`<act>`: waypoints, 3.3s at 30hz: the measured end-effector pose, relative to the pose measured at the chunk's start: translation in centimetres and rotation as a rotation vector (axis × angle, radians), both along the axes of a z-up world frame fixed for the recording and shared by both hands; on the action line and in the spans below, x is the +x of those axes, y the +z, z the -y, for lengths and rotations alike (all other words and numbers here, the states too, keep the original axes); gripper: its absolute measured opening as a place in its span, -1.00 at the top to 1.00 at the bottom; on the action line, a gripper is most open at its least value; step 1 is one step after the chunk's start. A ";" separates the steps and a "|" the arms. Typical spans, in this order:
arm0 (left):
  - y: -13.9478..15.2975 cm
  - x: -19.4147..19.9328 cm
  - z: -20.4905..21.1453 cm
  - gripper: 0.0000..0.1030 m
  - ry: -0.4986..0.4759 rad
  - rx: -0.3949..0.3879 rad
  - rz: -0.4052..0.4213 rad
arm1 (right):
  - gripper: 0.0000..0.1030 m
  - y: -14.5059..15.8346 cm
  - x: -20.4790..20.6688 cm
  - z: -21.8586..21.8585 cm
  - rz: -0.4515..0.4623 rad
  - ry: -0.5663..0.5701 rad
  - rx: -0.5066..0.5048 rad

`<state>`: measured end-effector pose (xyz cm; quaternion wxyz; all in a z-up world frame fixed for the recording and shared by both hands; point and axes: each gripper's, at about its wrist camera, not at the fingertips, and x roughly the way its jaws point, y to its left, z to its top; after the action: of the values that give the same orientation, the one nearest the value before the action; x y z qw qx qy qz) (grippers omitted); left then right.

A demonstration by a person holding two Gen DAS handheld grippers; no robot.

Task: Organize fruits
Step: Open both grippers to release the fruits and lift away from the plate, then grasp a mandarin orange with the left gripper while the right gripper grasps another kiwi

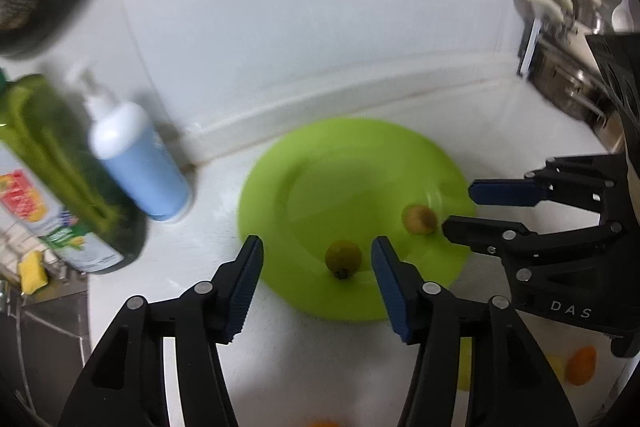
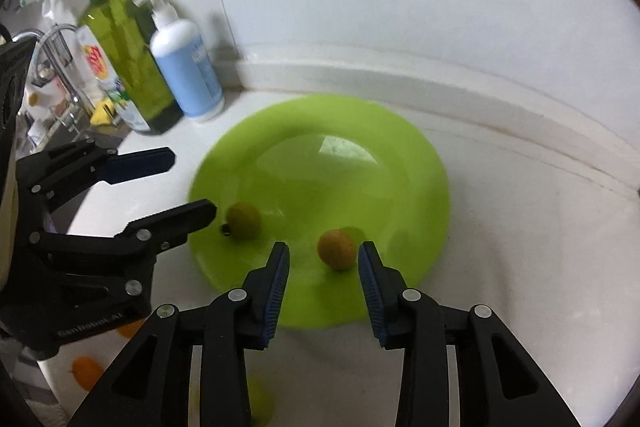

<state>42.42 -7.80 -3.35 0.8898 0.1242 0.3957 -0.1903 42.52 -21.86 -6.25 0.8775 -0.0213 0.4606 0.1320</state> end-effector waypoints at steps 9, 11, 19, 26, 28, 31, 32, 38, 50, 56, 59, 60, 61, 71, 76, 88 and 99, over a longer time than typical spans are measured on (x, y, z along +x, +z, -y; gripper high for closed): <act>4.0 -6.7 -2.6 -0.26 0.020 -0.056 0.118 | 0.15 5.6 -7.7 -0.4 0.199 -0.070 -0.009; 4.5 -8.1 -2.7 -0.26 0.016 -0.061 0.133 | 0.15 6.4 -9.3 -0.5 0.226 -0.075 -0.011; 5.1 -13.1 -3.7 -0.27 0.001 -0.081 0.168 | 0.15 7.6 -14.8 -1.1 0.277 -0.104 -0.011; 3.8 -16.1 -3.8 -0.27 -0.023 -0.040 0.189 | 0.15 7.2 -18.9 -1.4 0.304 -0.146 -0.037; 3.3 -16.7 -3.9 -0.27 -0.038 -0.033 0.180 | 0.15 6.8 -19.8 -1.5 0.301 -0.155 -0.051; 2.5 -17.4 -3.8 -0.27 -0.060 -0.026 0.163 | 0.15 6.1 -21.0 -1.5 0.278 -0.175 -0.046; 2.2 -17.6 -3.8 -0.27 -0.068 -0.025 0.156 | 0.15 5.8 -21.3 -1.5 0.270 -0.184 -0.041; 0.2 -18.3 -3.8 -0.27 -0.103 -0.002 0.110 | 0.15 4.2 -23.0 -1.8 0.245 -0.243 -0.045; -3.0 -18.5 -2.5 -0.26 -0.193 0.055 0.053 | 0.15 0.2 -24.8 -1.9 0.118 -0.325 -0.002; -3.9 -17.8 -1.8 -0.16 -0.219 0.059 0.019 | 0.15 -1.4 -24.8 -1.4 0.063 -0.373 0.032; -4.3 -17.3 -1.5 -0.13 -0.227 0.060 0.005 | 0.15 -2.0 -24.7 -1.1 0.045 -0.389 0.039; -4.4 -17.2 -1.3 -0.12 -0.231 0.065 0.001 | 0.15 -2.2 -24.6 -1.0 0.039 -0.392 0.042; -4.6 -17.0 -1.2 -0.08 -0.232 0.068 -0.002 | 0.15 -2.3 -24.5 -1.0 0.034 -0.396 0.042; -6.0 -15.5 -0.2 0.09 -0.240 0.066 -0.062 | 0.21 -3.3 -23.7 -0.4 0.001 -0.414 0.050; -6.6 -15.0 0.1 0.18 -0.240 0.071 -0.080 | 0.28 -3.5 -23.3 -0.4 -0.007 -0.409 0.051; -7.2 -14.6 0.5 0.34 -0.244 0.068 -0.109 | 0.45 -4.0 -22.8 -0.6 -0.016 -0.402 0.049; -6.2 -15.4 0.4 0.35 -0.260 0.054 -0.090 | 0.45 -3.6 -22.9 -0.6 -0.001 -0.391 0.057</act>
<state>27.01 -8.22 -9.54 0.8355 0.1894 0.4206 -0.2986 19.59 -21.25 -9.88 0.8866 0.0934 0.4522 -0.0277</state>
